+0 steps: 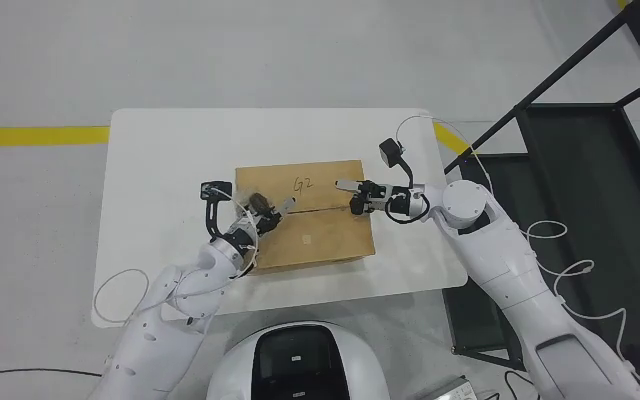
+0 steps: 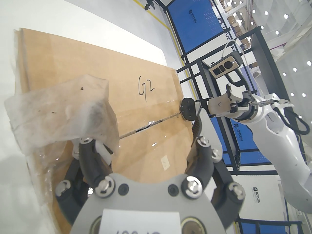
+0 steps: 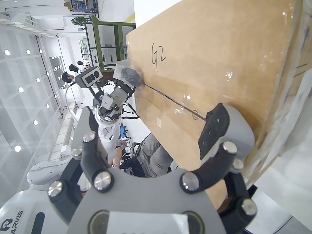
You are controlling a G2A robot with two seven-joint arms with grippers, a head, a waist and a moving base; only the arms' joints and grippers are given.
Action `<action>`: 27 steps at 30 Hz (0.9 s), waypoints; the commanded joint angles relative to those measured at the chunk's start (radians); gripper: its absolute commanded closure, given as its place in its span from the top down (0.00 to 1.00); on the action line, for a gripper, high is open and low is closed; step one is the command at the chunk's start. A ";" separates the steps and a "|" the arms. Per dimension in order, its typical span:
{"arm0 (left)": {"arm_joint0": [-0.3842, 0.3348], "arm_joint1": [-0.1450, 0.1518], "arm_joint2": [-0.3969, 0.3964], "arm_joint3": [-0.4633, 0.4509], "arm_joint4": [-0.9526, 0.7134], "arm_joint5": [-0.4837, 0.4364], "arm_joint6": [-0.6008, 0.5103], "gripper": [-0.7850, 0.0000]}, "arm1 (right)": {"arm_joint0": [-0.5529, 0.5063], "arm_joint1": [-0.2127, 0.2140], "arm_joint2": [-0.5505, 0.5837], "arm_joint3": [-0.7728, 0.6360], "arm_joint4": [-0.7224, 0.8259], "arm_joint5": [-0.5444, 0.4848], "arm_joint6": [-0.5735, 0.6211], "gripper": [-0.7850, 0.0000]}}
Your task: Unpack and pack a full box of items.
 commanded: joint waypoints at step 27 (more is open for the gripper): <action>0.012 -0.014 -0.062 0.078 -0.504 -0.301 -0.120 1.00 | -0.025 0.006 0.036 -0.017 0.007 -0.001 -0.030 1.00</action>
